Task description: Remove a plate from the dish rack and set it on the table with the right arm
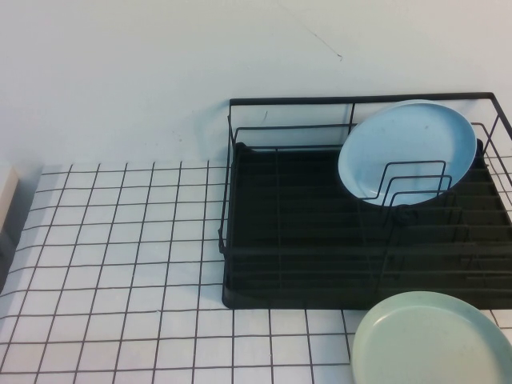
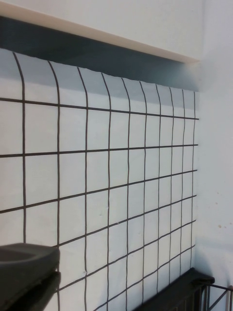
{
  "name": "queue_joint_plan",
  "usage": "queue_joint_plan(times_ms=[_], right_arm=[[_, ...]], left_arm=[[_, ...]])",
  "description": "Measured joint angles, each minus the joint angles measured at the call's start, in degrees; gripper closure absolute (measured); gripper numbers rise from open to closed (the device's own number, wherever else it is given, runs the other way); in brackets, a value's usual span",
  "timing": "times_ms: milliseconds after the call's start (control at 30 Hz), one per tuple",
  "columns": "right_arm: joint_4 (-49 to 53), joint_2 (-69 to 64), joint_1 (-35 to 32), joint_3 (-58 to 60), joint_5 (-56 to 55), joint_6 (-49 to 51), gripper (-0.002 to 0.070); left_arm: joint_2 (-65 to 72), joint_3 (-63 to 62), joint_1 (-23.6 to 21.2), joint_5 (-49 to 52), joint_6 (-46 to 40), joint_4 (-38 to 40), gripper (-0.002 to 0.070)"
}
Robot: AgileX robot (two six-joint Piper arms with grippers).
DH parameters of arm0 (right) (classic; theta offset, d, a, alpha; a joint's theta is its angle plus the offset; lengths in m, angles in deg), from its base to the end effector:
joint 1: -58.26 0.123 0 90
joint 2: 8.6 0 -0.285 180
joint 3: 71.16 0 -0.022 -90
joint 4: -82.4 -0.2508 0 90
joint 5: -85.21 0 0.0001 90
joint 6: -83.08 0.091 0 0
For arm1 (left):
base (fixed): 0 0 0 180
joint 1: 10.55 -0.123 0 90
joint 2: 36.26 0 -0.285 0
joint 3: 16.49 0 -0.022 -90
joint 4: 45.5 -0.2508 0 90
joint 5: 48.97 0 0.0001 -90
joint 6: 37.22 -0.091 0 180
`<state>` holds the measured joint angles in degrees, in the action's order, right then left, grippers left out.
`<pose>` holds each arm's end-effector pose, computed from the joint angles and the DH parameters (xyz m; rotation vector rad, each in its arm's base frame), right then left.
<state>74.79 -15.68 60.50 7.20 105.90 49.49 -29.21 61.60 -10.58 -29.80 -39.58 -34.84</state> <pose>0.0526 0.0063 0.1749 -0.4919 1.7902 -0.2512 0.0533 -0.0055 0.1791 -0.0798 1.8155 -0.1503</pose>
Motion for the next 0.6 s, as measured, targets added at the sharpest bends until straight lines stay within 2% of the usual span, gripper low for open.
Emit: queue_joint_plan(times_ms=[233, 467, 600], right_arm=[[0.1, 0.0, 0.0, 0.0, 0.0, 2.6, 0.0678], [0.2, 0.0, 0.0, 0.0, 0.0, 16.8, 0.0678], [0.2, 0.0, 0.0, 0.0, 0.0, 20.3, 0.0679]], left_arm=[[0.0, 0.0, 0.0, 0.0, -0.1, 0.0, 0.0678], [0.0, 0.0, 0.0, 0.0, -0.1, 0.0, 0.0678], [0.0, 0.0, 0.0, 0.0, -0.1, 0.0, 0.0678]])
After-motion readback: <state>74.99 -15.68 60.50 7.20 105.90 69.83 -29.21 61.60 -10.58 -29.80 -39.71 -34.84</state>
